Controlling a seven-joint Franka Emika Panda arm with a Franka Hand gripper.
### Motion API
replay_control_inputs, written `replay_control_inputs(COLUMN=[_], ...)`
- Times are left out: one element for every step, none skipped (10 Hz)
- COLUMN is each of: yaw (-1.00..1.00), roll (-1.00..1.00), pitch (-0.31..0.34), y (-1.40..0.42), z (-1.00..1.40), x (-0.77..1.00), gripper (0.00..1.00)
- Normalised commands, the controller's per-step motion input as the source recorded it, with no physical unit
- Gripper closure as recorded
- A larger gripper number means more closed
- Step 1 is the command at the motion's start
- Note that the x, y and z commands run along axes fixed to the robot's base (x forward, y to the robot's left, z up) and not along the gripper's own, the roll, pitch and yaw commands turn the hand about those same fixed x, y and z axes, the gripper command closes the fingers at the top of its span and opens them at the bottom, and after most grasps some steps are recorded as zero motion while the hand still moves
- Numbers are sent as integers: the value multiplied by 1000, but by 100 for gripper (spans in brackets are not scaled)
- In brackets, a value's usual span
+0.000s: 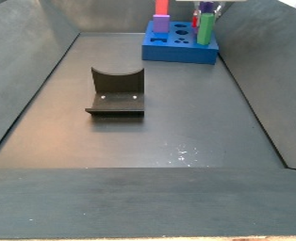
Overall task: Pick up the hexagon object. Move up. Move to above the board. Insert the hexagon object.
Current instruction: Insert the hexagon object.
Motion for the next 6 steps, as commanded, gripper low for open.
replay_control_inputs(yaw=[-83,-86,-60,-9,0,9], roll=[-153,-149,-157,-244,-203,133], pitch=[26,26,0,-50,-130,-19], y=[237,217,100,54,60,-151], z=[-843,-863,-860,-349,-243,0], x=[137,83,0,0,0,-46], gripper=[100,100,100,100,100,100])
